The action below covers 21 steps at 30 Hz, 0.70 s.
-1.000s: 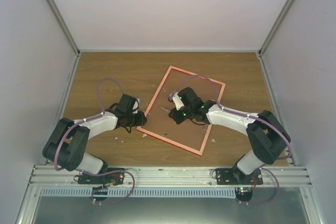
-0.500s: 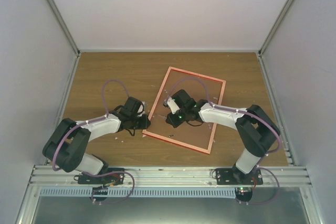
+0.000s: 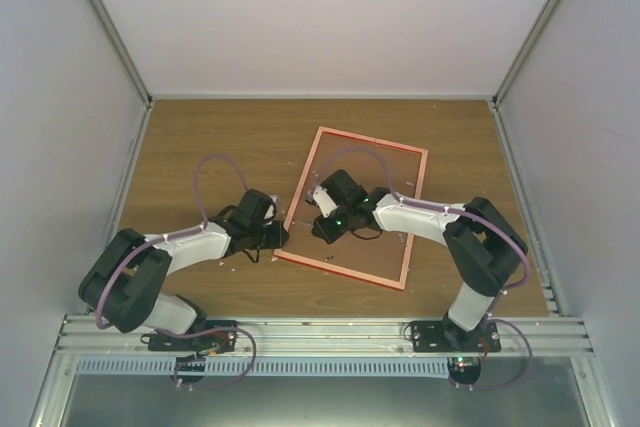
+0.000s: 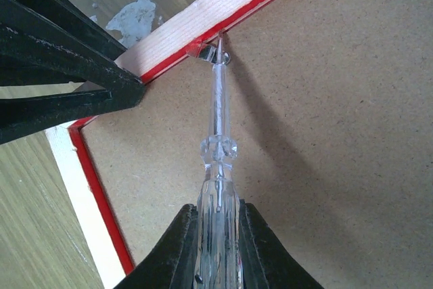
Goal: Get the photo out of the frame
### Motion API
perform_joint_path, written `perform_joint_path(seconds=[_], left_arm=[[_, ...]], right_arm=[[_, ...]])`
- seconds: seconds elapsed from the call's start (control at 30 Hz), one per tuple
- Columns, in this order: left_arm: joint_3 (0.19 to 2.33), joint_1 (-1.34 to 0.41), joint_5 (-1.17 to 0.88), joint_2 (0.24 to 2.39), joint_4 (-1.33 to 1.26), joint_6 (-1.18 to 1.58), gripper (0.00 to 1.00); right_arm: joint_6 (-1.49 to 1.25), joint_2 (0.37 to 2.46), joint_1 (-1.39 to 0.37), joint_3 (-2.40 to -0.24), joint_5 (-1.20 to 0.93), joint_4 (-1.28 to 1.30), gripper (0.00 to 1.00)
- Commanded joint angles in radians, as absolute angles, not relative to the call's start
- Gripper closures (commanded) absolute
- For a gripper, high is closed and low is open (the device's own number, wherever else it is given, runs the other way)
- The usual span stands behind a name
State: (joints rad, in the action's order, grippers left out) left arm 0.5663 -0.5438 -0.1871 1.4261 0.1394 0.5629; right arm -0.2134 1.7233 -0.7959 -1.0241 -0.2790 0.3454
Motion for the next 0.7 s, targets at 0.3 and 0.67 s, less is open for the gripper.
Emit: perform_joint_path(seconds=[0.3,0.67], left_arm=[[0.508,-0.558,-0.109,1.374,0.184,0.657,0.89],[0.506,-0.558,-0.095,1.387,0.181,0.667,0.89]], right_arm=[[-0.171,1.748,-0.829,-1.069,-0.315,0.451,0.99],[-0.153,1.743,-0.842,-1.072,-0.292,0.503,0.99]])
